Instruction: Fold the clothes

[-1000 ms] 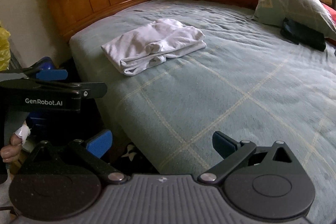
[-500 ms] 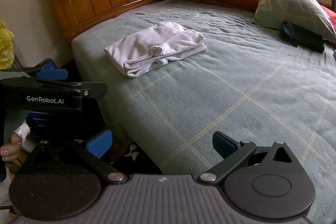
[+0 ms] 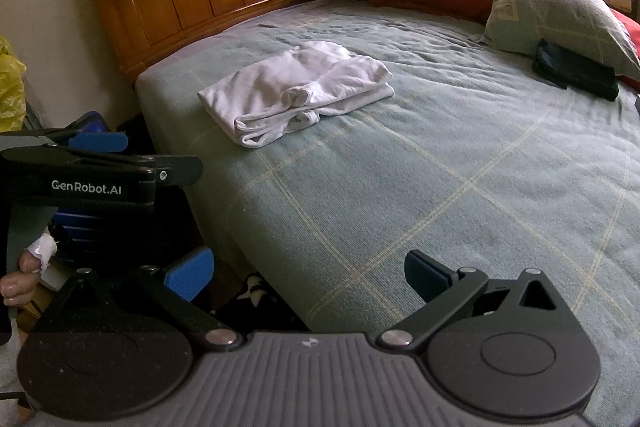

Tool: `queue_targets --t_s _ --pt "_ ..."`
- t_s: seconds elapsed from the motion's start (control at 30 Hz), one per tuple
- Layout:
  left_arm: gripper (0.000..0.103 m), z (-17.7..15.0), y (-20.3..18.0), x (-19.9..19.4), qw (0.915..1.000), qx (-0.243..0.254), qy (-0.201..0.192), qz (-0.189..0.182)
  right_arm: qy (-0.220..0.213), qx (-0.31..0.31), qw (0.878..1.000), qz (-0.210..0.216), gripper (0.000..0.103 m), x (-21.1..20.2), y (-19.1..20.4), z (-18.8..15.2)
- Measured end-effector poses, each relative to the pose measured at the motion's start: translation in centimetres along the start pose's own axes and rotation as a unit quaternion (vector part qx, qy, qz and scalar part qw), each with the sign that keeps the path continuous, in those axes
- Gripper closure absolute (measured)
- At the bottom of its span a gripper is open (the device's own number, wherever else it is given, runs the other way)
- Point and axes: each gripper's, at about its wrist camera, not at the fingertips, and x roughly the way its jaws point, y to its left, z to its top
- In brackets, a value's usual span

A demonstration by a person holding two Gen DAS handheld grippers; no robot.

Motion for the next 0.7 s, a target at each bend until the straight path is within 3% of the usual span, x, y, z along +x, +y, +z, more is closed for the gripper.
queue_targets --t_s 0.7 --pt "0.001 -0.08 -0.06 -0.22 1.0000 0.000 0.000 -0.002 0.002 -0.002 1.000 0.000 0.000 0.03 0.15 -0.12"
